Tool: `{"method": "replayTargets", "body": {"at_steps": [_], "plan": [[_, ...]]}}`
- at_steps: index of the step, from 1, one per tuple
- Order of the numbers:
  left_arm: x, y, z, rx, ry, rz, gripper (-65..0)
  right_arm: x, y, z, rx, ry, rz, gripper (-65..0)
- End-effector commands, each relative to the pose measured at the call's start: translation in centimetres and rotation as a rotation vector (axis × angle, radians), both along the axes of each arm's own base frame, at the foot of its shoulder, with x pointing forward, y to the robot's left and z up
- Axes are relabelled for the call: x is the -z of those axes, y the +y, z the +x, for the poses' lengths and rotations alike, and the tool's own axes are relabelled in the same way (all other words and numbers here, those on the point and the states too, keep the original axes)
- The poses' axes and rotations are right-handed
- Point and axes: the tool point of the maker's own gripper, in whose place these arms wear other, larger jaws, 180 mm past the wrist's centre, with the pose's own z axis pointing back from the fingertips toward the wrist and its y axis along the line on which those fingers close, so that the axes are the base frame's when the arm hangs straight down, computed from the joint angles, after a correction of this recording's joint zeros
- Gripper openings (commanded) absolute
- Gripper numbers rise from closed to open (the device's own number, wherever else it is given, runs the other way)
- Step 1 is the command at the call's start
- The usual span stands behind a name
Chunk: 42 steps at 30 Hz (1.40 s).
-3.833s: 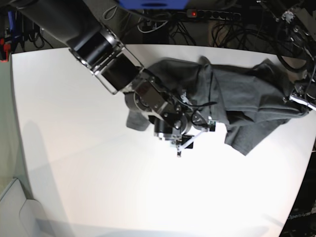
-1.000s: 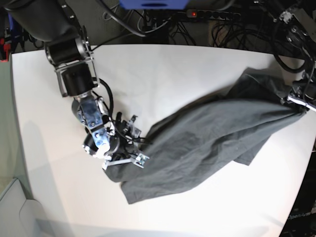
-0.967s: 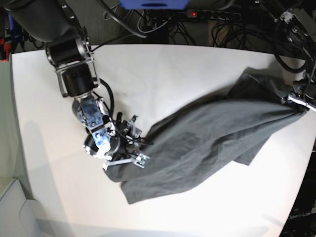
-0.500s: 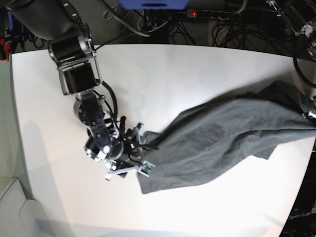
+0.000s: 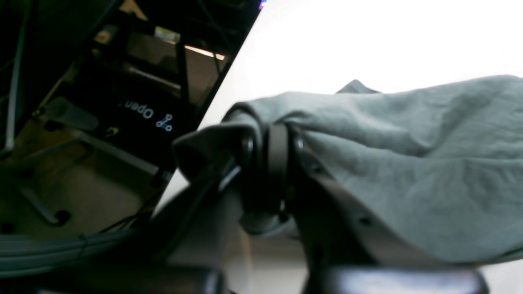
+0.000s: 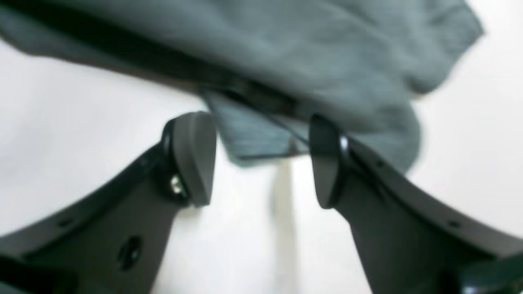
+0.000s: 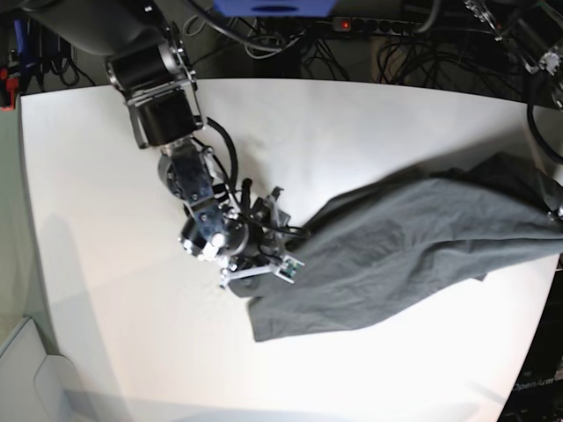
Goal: Layout the t-shirt on the table in an organized manner, then fold the t-shirt properly
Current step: 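Hold the t-shirt stretched between both grippers and adjust the right gripper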
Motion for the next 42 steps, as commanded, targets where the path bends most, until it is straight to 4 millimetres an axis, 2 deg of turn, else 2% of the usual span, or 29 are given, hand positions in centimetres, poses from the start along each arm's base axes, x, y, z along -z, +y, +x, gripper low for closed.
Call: {"method": "replayTargets", "body": {"at_steps": [1,7,13,18,21,26,28,33,38,40,42], "plan": [[-1.9,0.5,0.4,0.0,-0.052,0.042,-64.8,-1.7,1.1,1.3,-0.005,-0.041,0.035,-28.4],[-1.8,0.5,0.4,-0.001,-0.051,0.039,-64.8,-0.5,2.4,0.0,-0.045,-0.009,0.021,-28.9],[-1.7,0.5,0.5,0.0,-0.049,0.036,-64.8,1.6,3.4,-2.7,-0.18,0.008,-0.085,-42.2],[-1.7,0.5,0.4,-0.002,-0.047,0.035,-64.8,1.5,3.4,-2.6,-0.18,0.005,-0.086,-48.4],[-1.6,0.5,0.4,-0.001,-0.044,0.035,-64.8,1.2,2.4,-2.0,-0.166,-0.007,-0.097,-48.3],[-1.4,0.5,0.3,0.0,-0.04,0.034,-64.8,-0.8,0.1,1.1,-0.064,-0.035,-0.085,-48.3],[-1.3,0.4,0.3,0.0,-0.038,0.031,-64.8,-1.2,-0.6,1.8,-0.037,-0.042,-0.072,-48.2],[-0.6,-0.3,0.4,0.005,-0.041,0.006,-64.8,-0.8,-1.4,1.7,-0.02,-0.033,-0.074,-46.5],[-0.5,-0.4,0.4,0.007,-0.037,0.002,-64.8,-0.1,-1.5,1.0,-0.023,-0.017,-0.074,-35.5],[-0.5,-0.4,0.4,0.004,-0.04,0.003,-64.8,0.1,-1.5,0.8,-0.026,-0.013,-0.075,-35.2],[-0.5,-0.3,0.3,0.004,-0.039,0.002,-64.8,0.2,-1.4,0.7,-0.027,-0.011,-0.075,-37.8]]}}
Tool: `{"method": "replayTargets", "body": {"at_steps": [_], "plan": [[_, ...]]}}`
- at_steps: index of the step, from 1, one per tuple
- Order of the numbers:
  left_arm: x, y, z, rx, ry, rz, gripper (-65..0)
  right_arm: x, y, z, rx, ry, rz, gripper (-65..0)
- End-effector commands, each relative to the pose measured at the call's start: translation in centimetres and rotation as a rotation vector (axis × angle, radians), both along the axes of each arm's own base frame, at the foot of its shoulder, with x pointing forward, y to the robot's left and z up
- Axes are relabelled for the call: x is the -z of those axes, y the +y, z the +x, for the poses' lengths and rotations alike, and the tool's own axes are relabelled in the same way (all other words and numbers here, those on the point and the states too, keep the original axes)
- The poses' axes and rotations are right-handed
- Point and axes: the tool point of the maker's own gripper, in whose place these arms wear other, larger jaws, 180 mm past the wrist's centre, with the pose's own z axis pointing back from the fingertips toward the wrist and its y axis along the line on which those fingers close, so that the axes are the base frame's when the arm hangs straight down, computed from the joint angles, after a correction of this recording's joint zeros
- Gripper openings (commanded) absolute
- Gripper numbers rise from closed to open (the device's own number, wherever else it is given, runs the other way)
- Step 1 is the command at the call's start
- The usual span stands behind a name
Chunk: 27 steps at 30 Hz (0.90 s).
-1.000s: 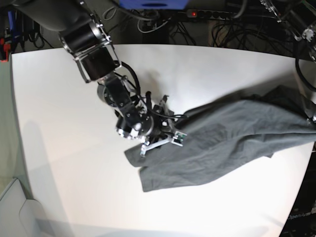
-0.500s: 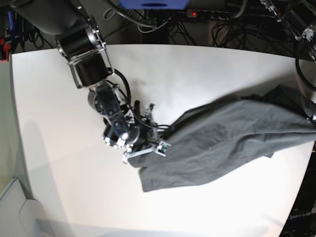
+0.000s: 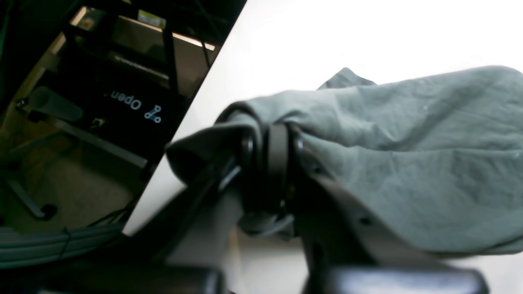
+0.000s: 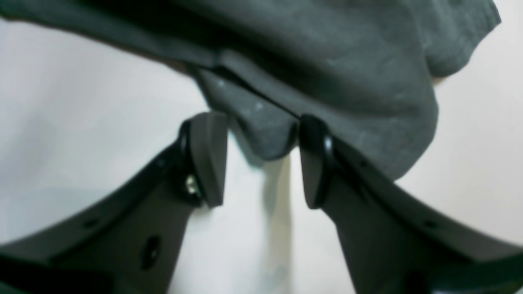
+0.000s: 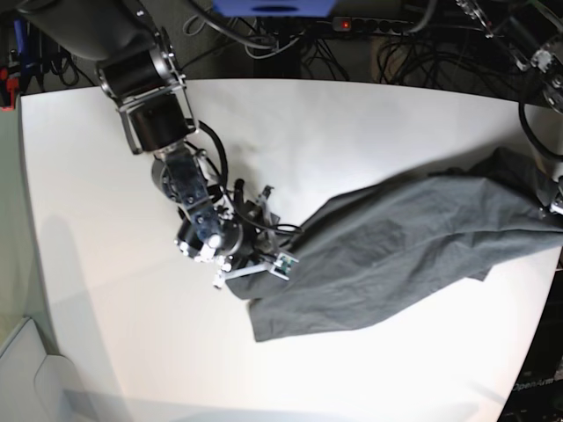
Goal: Layout the t-shirt on the table in an organized manner, then fold the t-shirt properly
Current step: 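Hold the t-shirt stretched between both grippers and adjust the right gripper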
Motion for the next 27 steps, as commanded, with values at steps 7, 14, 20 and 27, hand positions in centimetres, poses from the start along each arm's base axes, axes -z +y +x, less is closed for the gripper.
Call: {"method": "replayTargets", "body": {"at_steps": [7,14,20,27], "plan": [[-1.8,0.6,0.4,0.0,-0.049,0.039,-64.8,-0.1,0.7,-0.2,-0.074,-0.021,-0.063,-58.9],[-1.9,0.8,0.4,-0.001,-0.049,0.044,-64.8,1.2,-1.0,-1.3,-0.077,0.001,-0.101,-58.8],[-2.2,0.6,0.4,0.002,-0.055,0.049,-64.8,0.1,-3.3,-3.0,-0.078,-0.059,-0.144,-58.8],[-2.2,0.3,0.7,0.012,-0.062,0.042,-64.8,-1.0,-4.5,-5.6,-0.081,-0.101,-0.166,-58.5]]}}
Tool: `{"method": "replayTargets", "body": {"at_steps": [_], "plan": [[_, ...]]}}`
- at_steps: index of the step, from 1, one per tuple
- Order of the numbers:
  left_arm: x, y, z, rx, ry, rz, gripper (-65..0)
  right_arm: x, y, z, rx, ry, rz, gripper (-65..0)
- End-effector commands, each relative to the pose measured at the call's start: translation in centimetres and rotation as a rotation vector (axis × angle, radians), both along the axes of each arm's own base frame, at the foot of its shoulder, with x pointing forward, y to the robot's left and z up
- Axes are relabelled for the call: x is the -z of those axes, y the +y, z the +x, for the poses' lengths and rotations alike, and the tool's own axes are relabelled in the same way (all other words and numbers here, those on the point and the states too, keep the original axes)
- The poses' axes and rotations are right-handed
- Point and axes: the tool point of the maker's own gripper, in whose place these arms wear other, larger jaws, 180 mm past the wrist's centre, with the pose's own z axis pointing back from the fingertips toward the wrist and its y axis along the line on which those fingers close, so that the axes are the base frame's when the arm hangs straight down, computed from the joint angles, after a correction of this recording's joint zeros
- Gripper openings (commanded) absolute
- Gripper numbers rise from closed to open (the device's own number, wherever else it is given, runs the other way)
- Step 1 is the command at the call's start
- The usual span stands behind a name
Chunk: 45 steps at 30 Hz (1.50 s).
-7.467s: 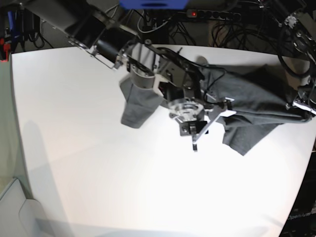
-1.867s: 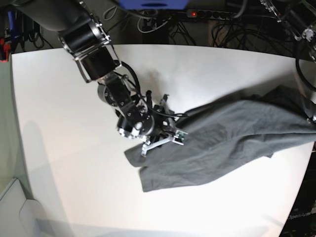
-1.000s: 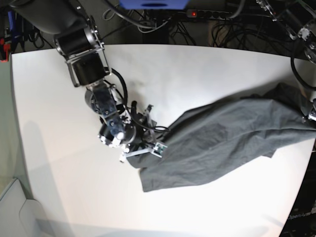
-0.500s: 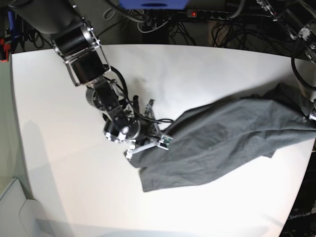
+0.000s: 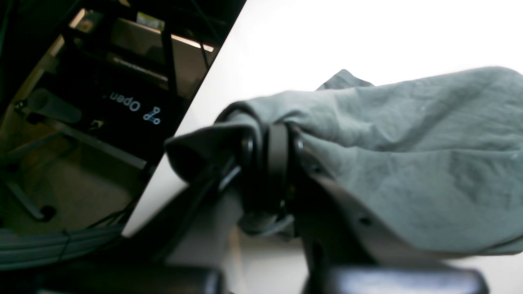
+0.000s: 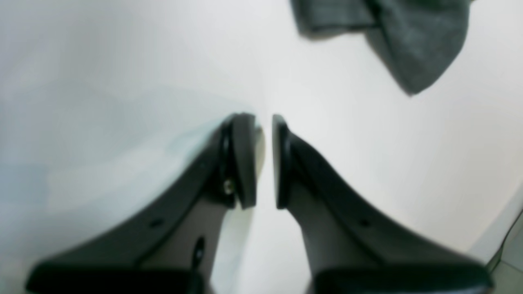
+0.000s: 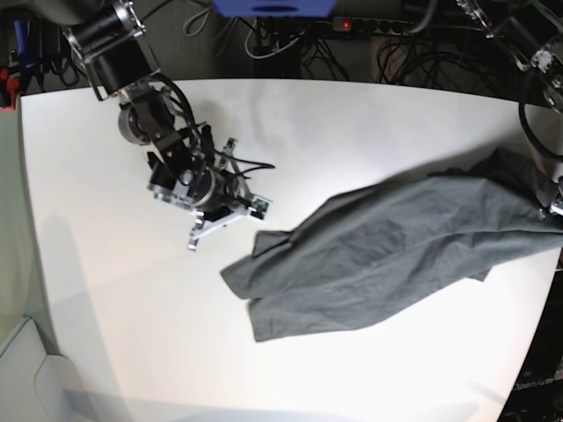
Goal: Layout the t-shirt on the table in an organized manner, then fold the t-shirt properly
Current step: 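Hold the t-shirt stretched between both grippers and adjust the right gripper, then drag the held t-shirt end with the right gripper away from the left gripper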
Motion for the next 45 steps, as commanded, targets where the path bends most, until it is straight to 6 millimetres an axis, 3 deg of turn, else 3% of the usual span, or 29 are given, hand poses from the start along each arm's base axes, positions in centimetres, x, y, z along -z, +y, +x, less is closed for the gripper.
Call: {"method": "replayTargets", "body": {"at_steps": [1,4,8,11,15,18,21,26,33,40,43,45], "plan": [[-2.0,0.4,0.7,0.006,-0.059,0.037,-64.8,-1.3,0.2,1.0,-0.002,-0.034,0.008,-58.5],[-2.1,0.4,0.7,0.007,-0.061,0.037,-64.8,-2.2,-0.3,1.8,0.041,-0.052,0.015,-58.5],[-2.1,0.5,0.7,0.006,-0.059,0.038,-64.8,-5.0,1.0,4.7,0.075,-0.112,0.067,-57.5],[-2.1,0.4,0.6,0.007,-0.057,0.042,-64.8,-6.7,2.2,6.6,0.078,-0.138,0.075,-52.3],[-2.0,0.4,0.5,0.008,-0.056,0.041,-64.8,-6.9,3.8,8.6,0.076,-0.118,0.093,-46.7],[-1.9,0.4,0.5,0.007,-0.055,0.039,-64.8,-5.8,4.9,9.4,0.076,-0.064,0.104,-53.3],[-2.0,0.4,0.4,0.004,-0.056,0.039,-64.8,-3.8,6.4,9.1,0.05,-0.006,0.158,-64.7],[-1.5,0.5,0.0,0.001,-0.042,0.039,-64.8,-1.9,7.5,8.4,0.023,0.035,0.237,-65.0],[-1.4,0.6,-0.1,-0.001,-0.033,0.042,-64.8,0.3,7.5,7.0,0.02,0.094,0.24,-65.0],[-1.5,1.0,0.0,-0.005,-0.033,0.046,-64.8,5.2,3.4,2.8,0.023,0.158,0.089,-65.0],[-1.8,0.9,0.1,-0.002,-0.039,0.051,-64.8,5.4,2.9,1.0,-0.005,0.121,0.043,-65.0],[-2.2,0.8,0.4,0.001,-0.052,0.054,-64.8,4.4,2.3,0.1,-0.022,0.065,0.031,-65.0]]}}
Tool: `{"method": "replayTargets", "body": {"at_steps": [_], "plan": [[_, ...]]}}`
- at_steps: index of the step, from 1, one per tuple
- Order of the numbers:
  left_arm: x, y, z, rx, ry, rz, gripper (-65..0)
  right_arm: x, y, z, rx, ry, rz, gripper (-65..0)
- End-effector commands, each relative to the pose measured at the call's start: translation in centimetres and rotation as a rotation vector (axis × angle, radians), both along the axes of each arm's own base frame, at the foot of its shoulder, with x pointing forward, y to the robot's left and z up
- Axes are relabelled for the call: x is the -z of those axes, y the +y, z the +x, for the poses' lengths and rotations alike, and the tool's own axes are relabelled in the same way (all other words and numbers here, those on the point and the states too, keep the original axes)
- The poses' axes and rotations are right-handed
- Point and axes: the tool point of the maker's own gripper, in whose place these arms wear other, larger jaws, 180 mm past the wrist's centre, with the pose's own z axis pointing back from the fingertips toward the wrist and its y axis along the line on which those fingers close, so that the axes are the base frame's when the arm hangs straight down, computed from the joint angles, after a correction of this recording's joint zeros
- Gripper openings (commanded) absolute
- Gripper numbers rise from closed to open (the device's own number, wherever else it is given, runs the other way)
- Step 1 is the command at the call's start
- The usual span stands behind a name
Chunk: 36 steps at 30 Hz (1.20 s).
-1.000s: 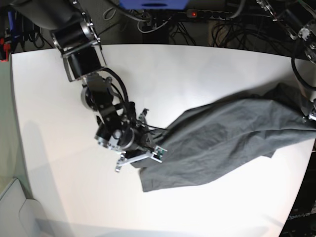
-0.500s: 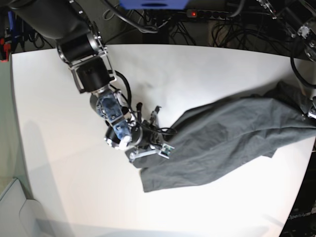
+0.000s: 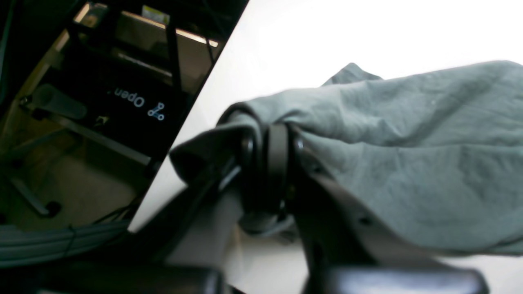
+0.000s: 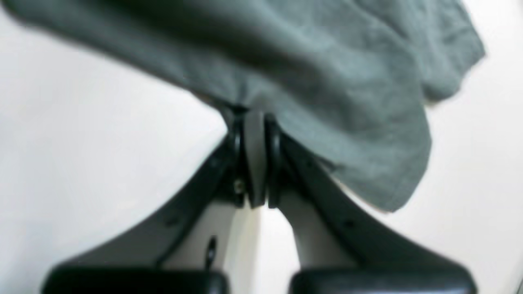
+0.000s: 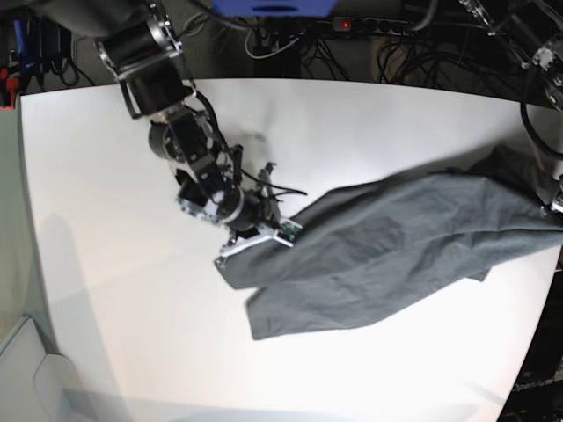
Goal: Layout the t-shirt on the table in an organized manner, then fold the t-shirt properly
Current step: 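Drag the held t-shirt end with the right gripper away from the left gripper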
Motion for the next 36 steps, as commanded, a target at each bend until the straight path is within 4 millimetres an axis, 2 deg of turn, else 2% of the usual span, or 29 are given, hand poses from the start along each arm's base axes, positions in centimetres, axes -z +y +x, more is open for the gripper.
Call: {"method": "replayTargets", "body": {"at_steps": [1,7,13,16,20,24,27,29,33,36], "plan": [[-2.5,0.4,0.8,0.007,-0.068,0.05,-64.8,2.2,-2.9,-2.5,-0.018,0.078,-0.148,-65.0],[-2.5,0.4,0.9,0.008,-0.07,0.046,-64.8,-0.8,-1.2,-5.6,-0.144,-0.059,-0.191,-65.0],[-2.6,0.3,0.9,0.009,-0.072,0.047,-64.8,-4.6,0.6,-7.6,-0.23,-0.173,-0.159,-65.0],[-2.6,0.3,0.9,0.01,-0.073,0.048,-64.8,-7.4,1.3,-7.0,-0.223,-0.246,-0.131,-65.0],[-2.6,0.3,0.8,0.008,-0.074,0.045,-64.8,-10.1,-0.2,-4.5,-0.145,-0.314,-0.215,-64.6],[-2.4,0.2,0.8,0.007,-0.074,0.041,-64.8,-9.9,-2.3,-2.1,-0.092,-0.309,-0.316,-63.1],[-2.4,0.2,0.8,0.009,-0.072,0.041,-64.8,-9.0,-4.7,-0.7,-0.032,-0.278,-0.358,-54.4],[-2.4,0.2,0.8,0.009,-0.072,0.039,-64.8,-8.3,-5.8,-0.5,-0.003,-0.251,-0.37,-47.7],[-2.5,0.2,0.8,0.007,-0.076,0.039,-64.8,-7.5,-6.5,-0.8,0.011,-0.225,-0.373,-33.4],[-2.5,0.2,0.9,0.01,-0.077,0.041,-64.8,-6.7,-6.4,-1.8,0.003,-0.203,-0.372,-27.8]]}}
